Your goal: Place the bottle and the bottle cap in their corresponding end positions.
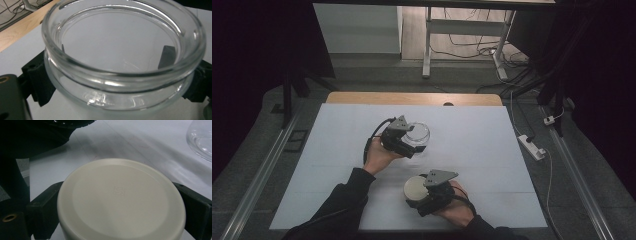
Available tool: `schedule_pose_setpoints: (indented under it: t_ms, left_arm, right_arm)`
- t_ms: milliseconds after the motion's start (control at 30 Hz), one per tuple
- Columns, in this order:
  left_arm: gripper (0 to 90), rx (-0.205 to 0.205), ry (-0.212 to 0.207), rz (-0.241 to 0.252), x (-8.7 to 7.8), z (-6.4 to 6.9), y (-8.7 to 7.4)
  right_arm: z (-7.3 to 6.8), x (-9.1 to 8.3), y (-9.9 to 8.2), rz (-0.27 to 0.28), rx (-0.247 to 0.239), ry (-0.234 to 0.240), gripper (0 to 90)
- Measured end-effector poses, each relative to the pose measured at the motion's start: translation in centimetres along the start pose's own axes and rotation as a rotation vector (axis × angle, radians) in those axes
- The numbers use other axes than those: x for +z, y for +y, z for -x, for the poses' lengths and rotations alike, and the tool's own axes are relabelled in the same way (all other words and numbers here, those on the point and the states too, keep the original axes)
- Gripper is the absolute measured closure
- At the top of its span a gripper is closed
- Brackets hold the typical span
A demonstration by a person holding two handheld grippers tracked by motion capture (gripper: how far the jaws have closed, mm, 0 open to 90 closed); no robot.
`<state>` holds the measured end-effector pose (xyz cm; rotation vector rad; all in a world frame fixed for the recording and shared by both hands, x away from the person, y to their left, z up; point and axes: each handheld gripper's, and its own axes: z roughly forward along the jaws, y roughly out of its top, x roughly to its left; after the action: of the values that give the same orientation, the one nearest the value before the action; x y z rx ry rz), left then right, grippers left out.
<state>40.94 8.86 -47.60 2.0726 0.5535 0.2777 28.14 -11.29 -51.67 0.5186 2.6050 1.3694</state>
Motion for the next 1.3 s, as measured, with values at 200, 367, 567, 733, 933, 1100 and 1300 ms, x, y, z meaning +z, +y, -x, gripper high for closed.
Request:
schedule_pose_setpoints:
  t_ms: [200,367,567,733,933,1100,1300]
  left_arm:
    - [7.3,0.001,-0.002,-0.011,0.6,-0.1,-0.3]
    - [7.3,0.012,-0.004,-0.016,1.1,-0.1,-0.5]
    - [7.3,0.006,0.002,-0.019,1.5,-0.2,-0.9]
    - [7.3,-0.009,0.002,-0.016,1.9,-0.6,-1.3]
    - [7.3,-0.013,0.013,-0.017,2.2,-0.9,-1.8]
    - [7.2,-0.005,0.032,-0.050,2.7,-0.8,-2.1]
    - [6.9,-0.015,0.029,-0.050,2.8,-0.9,-2.3]
  right_arm:
    - [0.1,1.0,-0.2,-0.025,-0.006,0.000,6.7]
    - [0.4,1.3,-0.4,-0.048,0.000,-0.010,6.7]
    - [0.8,1.9,-0.9,-0.087,0.016,-0.020,6.6]
    - [0.8,2.1,-1.0,-0.106,0.011,-0.023,6.6]
    - [0.9,2.3,-1.1,-0.118,0.012,-0.035,6.5]
    - [1.0,2.5,-1.1,-0.135,0.016,-0.037,6.4]
    - [1.0,2.6,-1.1,-0.157,0.014,-0.042,6.3]
